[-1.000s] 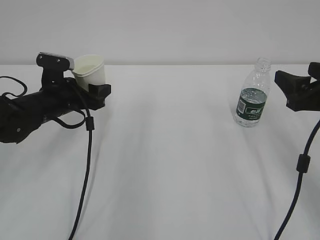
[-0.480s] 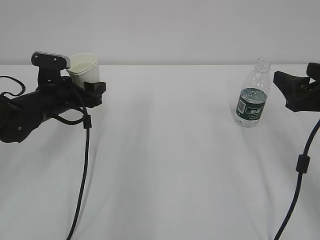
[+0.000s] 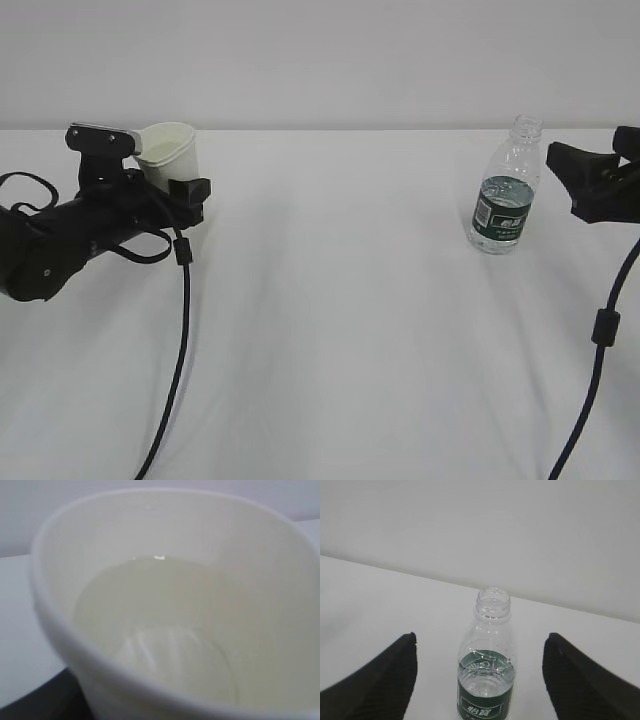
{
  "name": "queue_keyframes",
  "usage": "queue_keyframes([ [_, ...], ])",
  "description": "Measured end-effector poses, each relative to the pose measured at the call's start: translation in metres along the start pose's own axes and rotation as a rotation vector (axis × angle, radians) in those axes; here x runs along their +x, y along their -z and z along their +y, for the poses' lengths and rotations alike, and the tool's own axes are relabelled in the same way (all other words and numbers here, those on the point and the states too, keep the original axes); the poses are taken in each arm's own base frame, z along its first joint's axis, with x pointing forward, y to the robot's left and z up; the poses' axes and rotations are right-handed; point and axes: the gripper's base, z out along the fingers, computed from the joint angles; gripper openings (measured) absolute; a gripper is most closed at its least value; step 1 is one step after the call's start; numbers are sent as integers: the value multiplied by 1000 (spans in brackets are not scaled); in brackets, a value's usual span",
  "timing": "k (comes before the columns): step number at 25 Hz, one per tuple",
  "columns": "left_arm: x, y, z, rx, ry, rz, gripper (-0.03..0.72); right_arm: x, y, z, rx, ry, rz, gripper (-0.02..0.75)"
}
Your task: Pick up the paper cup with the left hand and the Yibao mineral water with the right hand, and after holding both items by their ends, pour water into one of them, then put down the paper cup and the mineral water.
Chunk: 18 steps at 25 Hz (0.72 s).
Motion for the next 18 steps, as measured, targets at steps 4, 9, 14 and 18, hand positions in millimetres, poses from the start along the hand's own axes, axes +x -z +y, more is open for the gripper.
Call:
queue_keyframes([
  [4,7,-2,3,-18,22,-6,454,1,0,0,-5,3,12,591],
  [9,9,-3,3,-20,27,-21,454,3,0,2,-18,15,33,590],
  [14,10,-3,6,-55,25,-25,454,3,0,2,-19,16,33,590],
  [18,11,-3,9,-82,32,-31,454,3,0,2,-19,10,35,591],
])
